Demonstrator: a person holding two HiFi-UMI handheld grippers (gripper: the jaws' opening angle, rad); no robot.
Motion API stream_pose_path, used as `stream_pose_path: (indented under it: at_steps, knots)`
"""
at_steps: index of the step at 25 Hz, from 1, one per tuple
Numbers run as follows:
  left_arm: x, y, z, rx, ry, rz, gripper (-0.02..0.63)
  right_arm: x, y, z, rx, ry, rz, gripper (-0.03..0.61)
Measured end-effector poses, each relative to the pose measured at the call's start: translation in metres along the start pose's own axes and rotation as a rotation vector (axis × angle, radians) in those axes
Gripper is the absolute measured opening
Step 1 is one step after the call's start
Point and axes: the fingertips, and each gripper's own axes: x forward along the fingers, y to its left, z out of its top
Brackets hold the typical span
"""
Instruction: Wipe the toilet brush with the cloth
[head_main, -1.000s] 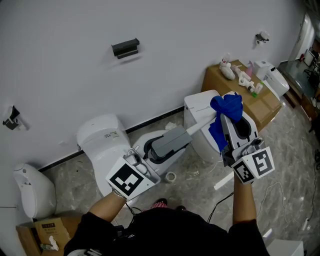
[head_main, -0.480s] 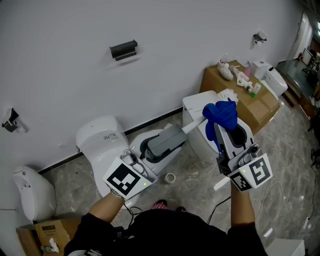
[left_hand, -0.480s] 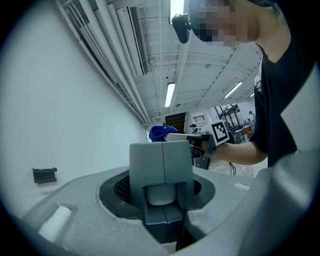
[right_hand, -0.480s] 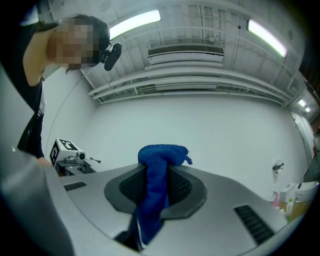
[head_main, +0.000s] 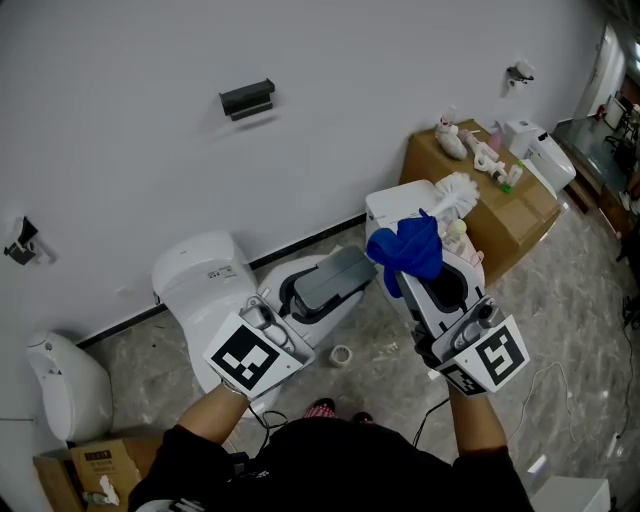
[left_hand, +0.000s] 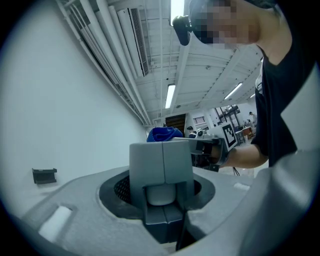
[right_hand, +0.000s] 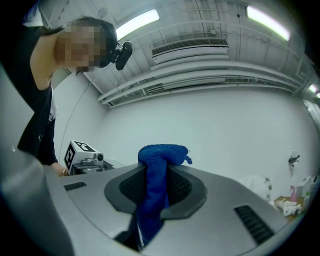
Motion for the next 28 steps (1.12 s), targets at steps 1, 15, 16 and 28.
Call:
stream_pose_path:
  at_steps: [1, 15, 16, 28]
  knots:
    - [-0.001, 0.001, 0.0, -0.003, -0.002, -0.001, 0.172, 0.001, 0.004, -0.003, 0.002, 0.003, 0.011, 0.078]
    - [0.003, -0.008, 0.012, -0.031, -0.021, -0.023, 0.172, 0.002, 0.011, -0.01, 0.029, -0.016, 0.028, 0.077]
    - [0.002, -0.009, 0.012, -0.033, -0.019, -0.023, 0.172, 0.002, 0.011, -0.01, 0.025, -0.02, 0.024, 0.078]
    - [0.001, -0.008, 0.014, -0.033, -0.026, -0.022, 0.172, 0.005, 0.005, -0.009, -0.016, -0.015, 0.002, 0.077]
